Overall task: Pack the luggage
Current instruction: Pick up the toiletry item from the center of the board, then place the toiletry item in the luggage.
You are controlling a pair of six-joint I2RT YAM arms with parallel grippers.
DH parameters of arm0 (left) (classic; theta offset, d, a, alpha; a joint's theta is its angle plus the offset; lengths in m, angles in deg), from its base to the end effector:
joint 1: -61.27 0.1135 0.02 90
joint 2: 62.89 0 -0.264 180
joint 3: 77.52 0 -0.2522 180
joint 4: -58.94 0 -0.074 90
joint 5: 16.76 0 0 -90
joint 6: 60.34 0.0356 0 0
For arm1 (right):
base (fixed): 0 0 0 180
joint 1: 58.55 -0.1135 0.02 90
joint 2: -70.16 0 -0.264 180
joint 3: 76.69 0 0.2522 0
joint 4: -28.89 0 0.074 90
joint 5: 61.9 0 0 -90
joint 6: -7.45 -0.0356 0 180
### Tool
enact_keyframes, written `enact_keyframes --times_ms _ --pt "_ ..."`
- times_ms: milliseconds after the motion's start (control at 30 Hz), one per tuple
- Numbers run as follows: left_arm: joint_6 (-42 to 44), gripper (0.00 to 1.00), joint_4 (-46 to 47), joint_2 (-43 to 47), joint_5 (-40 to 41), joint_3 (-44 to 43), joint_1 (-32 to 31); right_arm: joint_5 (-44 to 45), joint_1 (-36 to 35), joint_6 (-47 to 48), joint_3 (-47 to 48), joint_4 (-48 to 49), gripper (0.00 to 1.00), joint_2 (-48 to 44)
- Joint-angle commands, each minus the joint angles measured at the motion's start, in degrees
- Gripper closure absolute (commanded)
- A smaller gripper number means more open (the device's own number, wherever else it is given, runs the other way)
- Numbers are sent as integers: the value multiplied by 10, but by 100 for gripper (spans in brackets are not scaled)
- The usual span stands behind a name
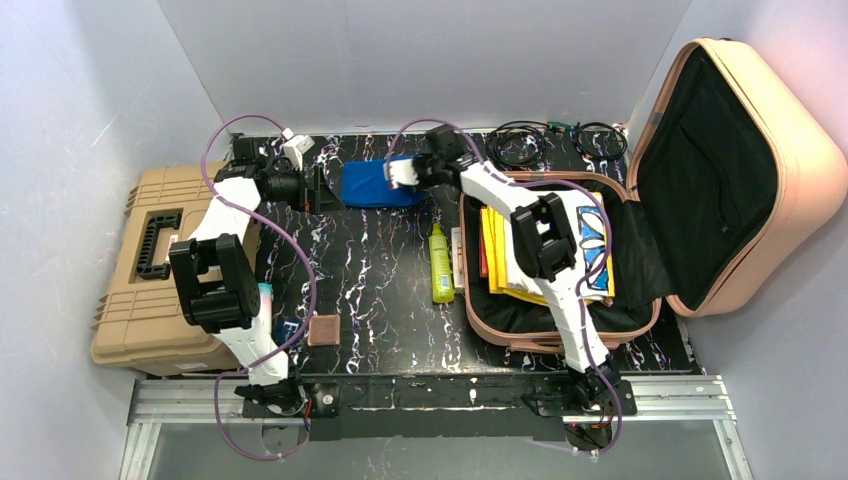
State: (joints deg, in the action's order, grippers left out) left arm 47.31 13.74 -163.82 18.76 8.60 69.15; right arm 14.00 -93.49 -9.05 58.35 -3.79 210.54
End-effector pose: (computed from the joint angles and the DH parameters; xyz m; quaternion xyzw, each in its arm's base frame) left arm 0.3787 0.0232 0.2669 0.2192 0.8256 -0.3588 0.3762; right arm 0.4541 0.3278 0.1915 -0.7552 0.4779 -0.0395 0.4469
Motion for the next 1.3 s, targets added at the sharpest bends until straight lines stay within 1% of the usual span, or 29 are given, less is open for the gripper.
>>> enact_keyframes --times_ms 0,167,433,533,700,800,933,1100,1267 --pt "-3 2 -8 27 -20 26 3 52 48 50 9 48 99 -21" --pt "0 2 -6 29 -20 37 2 78 93 52 29 65 99 -12" --pt "2 2 -2 29 -28 47 2 98 183 36 64 2 99 -19" --pt "1 2 1 31 -33 52 3 104 220 24 44 -32 99 -37" --pt "1 2 1 33 -44 57 2 106 275 5 -35 -72 99 -101" --pt "-4 2 1 35 -52 58 3 97 300 -5 -53 -133 99 -134" --pt "-10 2 1 40 -59 60 3 90 316 -14 -79 -182 99 -188" --pt "-16 2 8 59 -64 74 3 76 318 -15 -143 -166 99 -265" --pt "-14 2 10 79 -63 92 3 71 317 -32 -144 -177 99 -281"
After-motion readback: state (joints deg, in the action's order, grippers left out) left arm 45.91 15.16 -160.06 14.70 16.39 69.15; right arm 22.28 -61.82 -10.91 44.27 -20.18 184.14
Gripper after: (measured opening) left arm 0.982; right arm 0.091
